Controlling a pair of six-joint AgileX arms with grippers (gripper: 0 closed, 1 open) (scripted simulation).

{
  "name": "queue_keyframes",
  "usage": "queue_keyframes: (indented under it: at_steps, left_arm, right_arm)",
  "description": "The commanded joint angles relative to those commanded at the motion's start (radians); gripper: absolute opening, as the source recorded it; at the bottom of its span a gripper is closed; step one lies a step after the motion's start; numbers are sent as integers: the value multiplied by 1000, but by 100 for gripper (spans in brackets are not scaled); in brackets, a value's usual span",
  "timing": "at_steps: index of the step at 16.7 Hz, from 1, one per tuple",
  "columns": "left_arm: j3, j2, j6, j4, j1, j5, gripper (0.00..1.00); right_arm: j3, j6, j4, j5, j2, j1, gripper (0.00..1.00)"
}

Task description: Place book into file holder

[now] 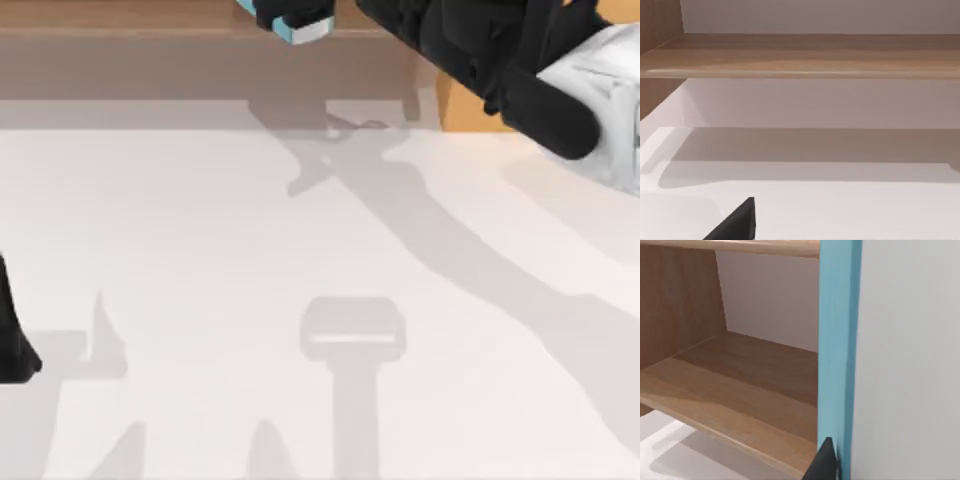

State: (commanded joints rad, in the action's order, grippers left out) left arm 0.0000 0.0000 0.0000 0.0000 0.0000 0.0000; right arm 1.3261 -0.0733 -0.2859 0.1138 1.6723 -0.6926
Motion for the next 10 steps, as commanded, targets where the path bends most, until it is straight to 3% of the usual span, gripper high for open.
queue_keyframes:
  at_steps: [5,10]
  left_arm:
    - [0,0,0,0,0,0,100]
    - [0,0,0,0,0,0,100]
  right_arm:
    - [-254,-217,-73,-180,-305,297,0]
    - [-474,-501,-141,-311,-451,662,0]
